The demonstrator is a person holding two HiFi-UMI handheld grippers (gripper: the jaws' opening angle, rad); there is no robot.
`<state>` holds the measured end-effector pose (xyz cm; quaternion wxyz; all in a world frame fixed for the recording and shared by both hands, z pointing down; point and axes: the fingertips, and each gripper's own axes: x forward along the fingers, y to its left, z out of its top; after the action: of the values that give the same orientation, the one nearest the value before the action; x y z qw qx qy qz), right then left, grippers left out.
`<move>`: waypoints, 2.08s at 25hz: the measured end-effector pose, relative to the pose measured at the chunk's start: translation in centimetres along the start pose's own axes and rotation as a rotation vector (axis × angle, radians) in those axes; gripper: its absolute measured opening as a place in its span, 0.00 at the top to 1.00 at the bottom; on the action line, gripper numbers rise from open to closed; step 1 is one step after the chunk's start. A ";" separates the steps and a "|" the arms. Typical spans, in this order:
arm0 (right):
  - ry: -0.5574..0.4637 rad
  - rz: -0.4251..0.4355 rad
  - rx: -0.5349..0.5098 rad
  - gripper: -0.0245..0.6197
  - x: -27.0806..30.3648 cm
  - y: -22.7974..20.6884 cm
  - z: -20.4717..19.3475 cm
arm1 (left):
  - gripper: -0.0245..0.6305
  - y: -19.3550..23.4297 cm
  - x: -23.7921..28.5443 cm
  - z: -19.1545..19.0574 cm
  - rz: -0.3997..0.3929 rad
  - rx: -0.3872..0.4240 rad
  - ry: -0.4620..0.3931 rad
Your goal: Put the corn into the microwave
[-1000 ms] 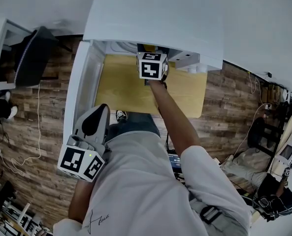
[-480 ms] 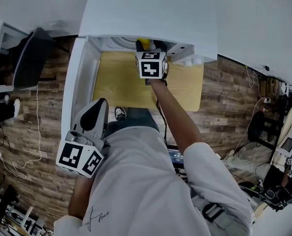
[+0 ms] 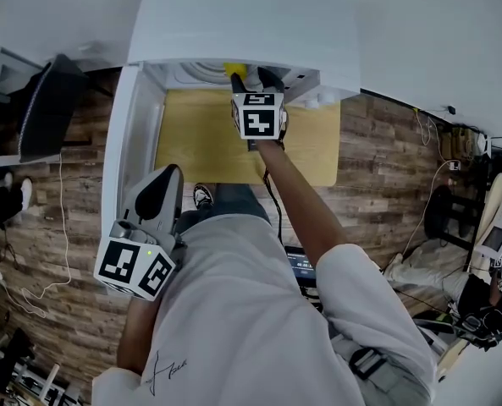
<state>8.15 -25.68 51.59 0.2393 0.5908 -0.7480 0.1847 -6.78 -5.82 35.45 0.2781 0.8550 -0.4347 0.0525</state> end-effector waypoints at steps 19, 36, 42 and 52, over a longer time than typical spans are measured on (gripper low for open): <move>0.006 0.040 0.108 0.68 -5.3 1.1 -1.2 | 0.98 0.4 -1.0 1.4 -0.042 0.017 -0.021; 0.007 0.091 0.171 0.78 -10.2 1.6 -1.6 | 0.98 0.5 -1.6 1.0 -0.068 0.029 -0.017; 0.003 0.101 0.204 0.84 -11.8 1.6 -2.1 | 0.98 0.4 -1.8 0.5 -0.070 0.026 -0.016; -0.023 0.113 0.250 0.88 -15.3 1.9 -2.4 | 0.98 0.2 -2.1 0.0 -0.071 0.026 -0.016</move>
<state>9.48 -11.70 44.77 0.1446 0.5750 -0.7539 0.2830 -8.27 -4.45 34.82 0.2650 0.8738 -0.4055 0.0417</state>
